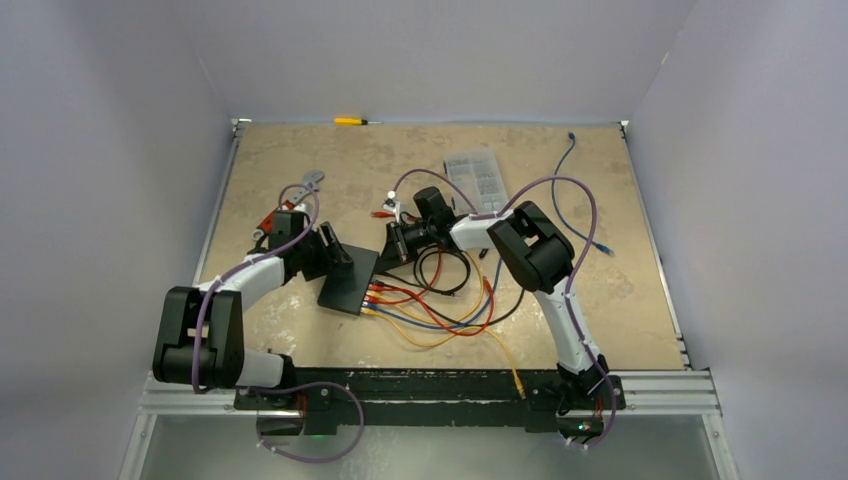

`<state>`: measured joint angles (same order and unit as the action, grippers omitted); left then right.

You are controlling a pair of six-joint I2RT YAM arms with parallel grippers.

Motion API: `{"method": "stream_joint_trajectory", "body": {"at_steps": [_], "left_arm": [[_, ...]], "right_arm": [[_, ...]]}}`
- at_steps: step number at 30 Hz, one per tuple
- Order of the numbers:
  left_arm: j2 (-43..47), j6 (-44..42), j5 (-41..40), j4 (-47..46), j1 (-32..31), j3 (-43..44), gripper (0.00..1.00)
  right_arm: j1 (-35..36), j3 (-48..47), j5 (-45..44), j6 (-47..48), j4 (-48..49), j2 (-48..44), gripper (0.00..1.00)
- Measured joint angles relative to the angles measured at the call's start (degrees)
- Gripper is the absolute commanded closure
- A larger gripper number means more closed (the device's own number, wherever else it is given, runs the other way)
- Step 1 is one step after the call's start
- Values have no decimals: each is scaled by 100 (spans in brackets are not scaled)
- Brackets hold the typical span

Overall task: Pull the plug from the switch port
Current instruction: Pull the connector from the switch port.

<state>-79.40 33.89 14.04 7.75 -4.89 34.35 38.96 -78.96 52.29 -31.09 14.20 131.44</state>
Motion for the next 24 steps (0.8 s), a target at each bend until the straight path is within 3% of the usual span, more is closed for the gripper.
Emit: {"method": "stream_joint_trajectory", "body": {"at_steps": [13,24], "left_arm": [[-184,107,-15,-225,157,-7,58],[-284,177,105,-380,264,-7,60]], "right_arm": [[-28,52,-2,74,33,-24,100],[-144,339,81,271,-26,-201,100]]}}
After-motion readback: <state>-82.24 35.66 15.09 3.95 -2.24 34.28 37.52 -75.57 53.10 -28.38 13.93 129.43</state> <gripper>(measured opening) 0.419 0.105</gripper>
